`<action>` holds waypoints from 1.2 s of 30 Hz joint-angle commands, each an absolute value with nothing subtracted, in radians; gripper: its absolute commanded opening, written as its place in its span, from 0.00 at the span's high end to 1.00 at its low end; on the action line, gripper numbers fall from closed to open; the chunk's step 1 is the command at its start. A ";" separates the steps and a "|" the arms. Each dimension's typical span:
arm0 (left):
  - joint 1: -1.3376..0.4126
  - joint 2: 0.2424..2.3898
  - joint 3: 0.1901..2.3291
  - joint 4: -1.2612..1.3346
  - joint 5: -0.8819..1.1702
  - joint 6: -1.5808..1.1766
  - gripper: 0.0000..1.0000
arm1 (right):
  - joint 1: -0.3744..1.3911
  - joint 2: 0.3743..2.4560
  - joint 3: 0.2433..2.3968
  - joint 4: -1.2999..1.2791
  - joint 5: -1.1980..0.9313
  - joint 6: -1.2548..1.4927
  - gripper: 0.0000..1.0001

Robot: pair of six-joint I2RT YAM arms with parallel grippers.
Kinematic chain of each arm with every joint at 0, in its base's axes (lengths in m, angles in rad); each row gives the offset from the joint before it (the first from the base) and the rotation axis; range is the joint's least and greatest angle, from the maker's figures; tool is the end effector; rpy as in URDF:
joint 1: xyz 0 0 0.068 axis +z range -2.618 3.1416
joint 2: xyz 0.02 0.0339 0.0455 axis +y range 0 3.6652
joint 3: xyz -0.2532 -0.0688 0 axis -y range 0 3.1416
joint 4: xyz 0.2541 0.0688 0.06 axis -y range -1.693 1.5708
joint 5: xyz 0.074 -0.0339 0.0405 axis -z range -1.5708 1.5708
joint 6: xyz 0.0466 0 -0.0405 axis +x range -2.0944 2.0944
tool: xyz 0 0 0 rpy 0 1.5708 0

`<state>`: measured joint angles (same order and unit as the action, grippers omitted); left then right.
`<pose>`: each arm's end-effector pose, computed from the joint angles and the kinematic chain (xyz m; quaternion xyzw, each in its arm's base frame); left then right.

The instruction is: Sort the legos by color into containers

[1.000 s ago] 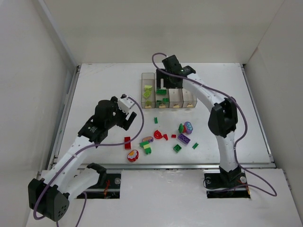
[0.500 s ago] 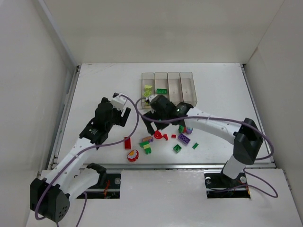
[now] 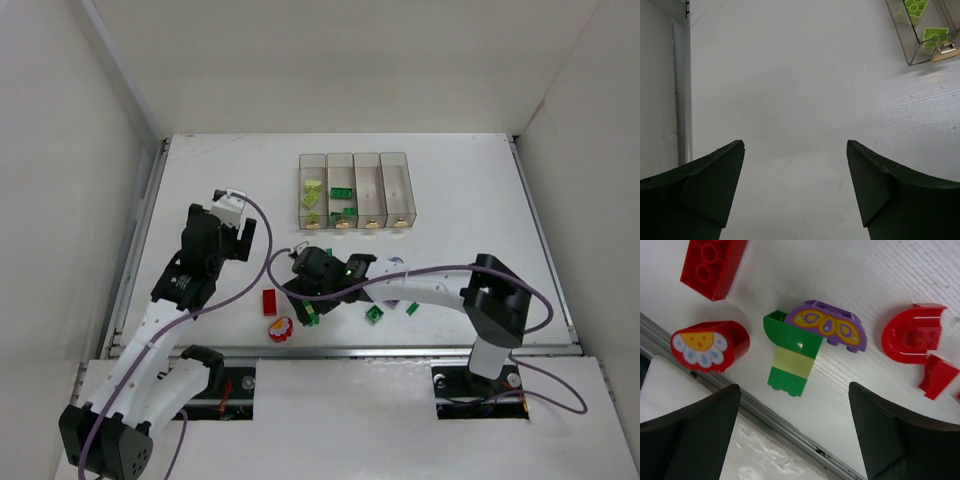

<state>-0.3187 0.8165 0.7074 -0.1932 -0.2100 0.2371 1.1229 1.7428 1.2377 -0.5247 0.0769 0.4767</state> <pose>0.2119 -0.0597 0.2944 0.1600 0.7874 0.0603 0.5923 0.1664 0.3381 0.1893 -0.2960 0.9164 0.1657 0.2126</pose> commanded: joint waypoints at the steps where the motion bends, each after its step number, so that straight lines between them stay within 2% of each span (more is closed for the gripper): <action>1: -0.318 0.796 0.752 -0.241 -0.186 0.216 0.19 | 1.143 1.796 1.281 -0.446 0.098 0.529 0.07; 6: -0.318 0.767 0.741 -0.250 -0.176 0.206 0.19 | 1.143 1.864 1.314 -0.477 0.144 0.554 0.17; 10: -0.318 0.758 0.719 -0.250 -0.176 0.196 0.19 | 1.143 1.894 1.333 -0.489 0.167 0.554 0.36; 13: -0.318 0.758 0.719 -0.250 -0.164 0.196 0.19 | 1.143 1.904 1.355 -0.524 0.189 0.545 0.65; 14: -0.318 0.749 0.719 -0.261 -0.154 0.196 0.19 | 1.143 1.914 1.365 -0.535 0.189 0.545 0.82; 17: -0.318 0.739 0.719 -0.270 -0.126 0.205 0.23 | 1.143 1.887 1.374 -0.566 0.198 0.545 1.00; 19: -0.318 0.729 0.729 -0.291 -0.068 0.227 0.29 | 1.143 1.841 1.362 -0.578 0.198 0.534 1.00; 23: -0.318 0.660 0.750 -0.301 0.182 0.343 0.38 | 1.143 1.683 1.362 -0.601 0.225 0.493 1.00; 24: -0.318 0.649 0.750 -0.301 0.330 0.379 0.38 | 1.143 1.636 1.377 -0.612 0.225 0.467 1.00; 28: -0.318 0.649 0.776 -0.301 0.616 0.489 0.36 | 1.143 1.597 1.436 -0.621 0.216 0.428 1.00; 32: -0.318 0.748 0.834 -0.353 0.722 0.537 0.38 | 1.134 1.643 1.471 -0.647 0.216 0.416 1.00; 36: -0.318 0.850 0.910 -0.514 0.808 0.676 0.40 | 1.059 1.640 1.492 -0.620 0.164 0.405 1.00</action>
